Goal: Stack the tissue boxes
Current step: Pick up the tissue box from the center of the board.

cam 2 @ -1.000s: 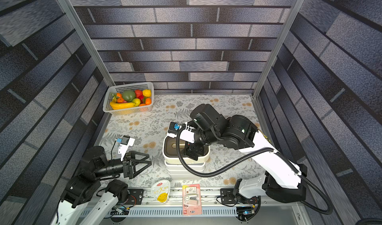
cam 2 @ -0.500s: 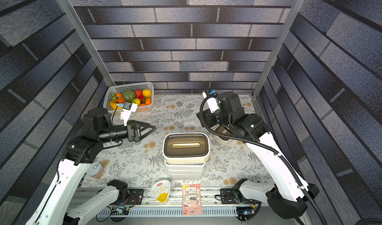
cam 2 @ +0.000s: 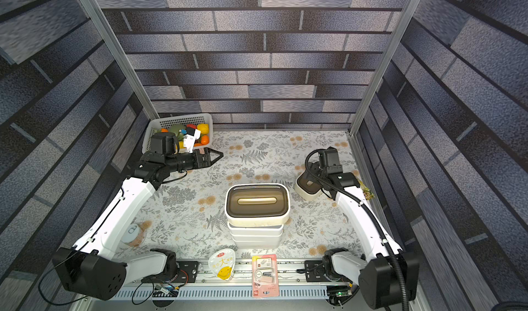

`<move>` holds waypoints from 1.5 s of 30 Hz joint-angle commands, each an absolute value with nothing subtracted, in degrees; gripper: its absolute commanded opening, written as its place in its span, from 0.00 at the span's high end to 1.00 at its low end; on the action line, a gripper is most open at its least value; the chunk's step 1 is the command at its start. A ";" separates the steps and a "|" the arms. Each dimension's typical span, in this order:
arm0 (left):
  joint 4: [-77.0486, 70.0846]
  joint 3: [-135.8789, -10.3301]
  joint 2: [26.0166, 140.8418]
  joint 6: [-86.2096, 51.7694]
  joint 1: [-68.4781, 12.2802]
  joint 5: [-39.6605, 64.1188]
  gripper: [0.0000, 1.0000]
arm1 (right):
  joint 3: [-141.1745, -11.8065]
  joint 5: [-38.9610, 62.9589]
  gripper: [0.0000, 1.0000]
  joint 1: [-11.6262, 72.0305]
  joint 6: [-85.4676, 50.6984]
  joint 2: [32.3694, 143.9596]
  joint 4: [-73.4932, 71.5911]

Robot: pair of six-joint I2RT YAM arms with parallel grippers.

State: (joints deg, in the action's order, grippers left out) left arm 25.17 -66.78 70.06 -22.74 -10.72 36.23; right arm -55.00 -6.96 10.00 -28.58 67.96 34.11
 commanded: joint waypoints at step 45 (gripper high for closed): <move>30.36 -66.27 64.40 -14.10 -18.11 20.87 0.00 | -54.39 -16.09 0.53 8.88 -41.02 86.89 27.70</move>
